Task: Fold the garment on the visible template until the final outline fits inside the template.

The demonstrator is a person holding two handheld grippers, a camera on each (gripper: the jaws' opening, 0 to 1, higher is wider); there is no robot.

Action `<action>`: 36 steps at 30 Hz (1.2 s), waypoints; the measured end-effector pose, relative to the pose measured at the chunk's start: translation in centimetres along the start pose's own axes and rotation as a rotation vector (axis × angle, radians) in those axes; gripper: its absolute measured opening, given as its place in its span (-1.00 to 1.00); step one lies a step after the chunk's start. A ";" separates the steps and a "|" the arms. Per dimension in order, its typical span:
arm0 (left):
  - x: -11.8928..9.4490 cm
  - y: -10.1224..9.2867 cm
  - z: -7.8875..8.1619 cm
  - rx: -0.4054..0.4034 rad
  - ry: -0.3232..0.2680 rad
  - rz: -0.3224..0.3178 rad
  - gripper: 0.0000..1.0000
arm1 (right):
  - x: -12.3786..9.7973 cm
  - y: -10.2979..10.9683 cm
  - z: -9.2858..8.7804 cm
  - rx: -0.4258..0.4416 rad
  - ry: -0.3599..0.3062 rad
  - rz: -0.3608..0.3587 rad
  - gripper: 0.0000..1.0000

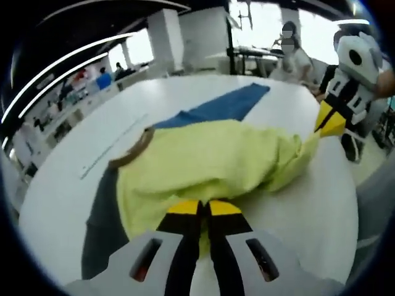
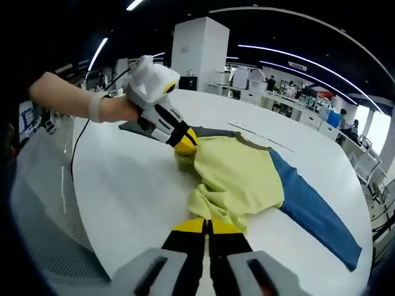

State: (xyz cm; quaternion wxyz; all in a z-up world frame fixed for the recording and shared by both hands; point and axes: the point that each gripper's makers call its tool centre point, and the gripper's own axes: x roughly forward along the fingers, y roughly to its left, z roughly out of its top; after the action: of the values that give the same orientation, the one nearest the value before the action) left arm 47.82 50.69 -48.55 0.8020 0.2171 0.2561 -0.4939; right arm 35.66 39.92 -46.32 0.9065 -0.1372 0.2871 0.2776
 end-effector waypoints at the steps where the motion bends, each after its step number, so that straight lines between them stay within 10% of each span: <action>1: -0.3 0.3 0.3 -0.007 -0.006 0.001 -0.99 | -0.1 -0.5 0.4 -0.002 -0.009 -0.010 -1.00; 13: -0.9 3.6 2.9 -0.080 -0.056 0.033 -0.99 | -1.6 -5.4 1.8 0.049 -0.060 -0.129 -1.00; 36: 5.1 7.8 0.7 -0.033 0.060 0.094 -0.98 | -1.2 -7.9 2.0 0.119 -0.073 -0.200 -1.00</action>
State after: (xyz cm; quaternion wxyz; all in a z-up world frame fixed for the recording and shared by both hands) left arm 56.92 50.04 -50.44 0.8198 0.2302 0.2777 -0.4448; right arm 40.32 33.88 -43.34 0.9461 -0.1008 0.2547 0.1730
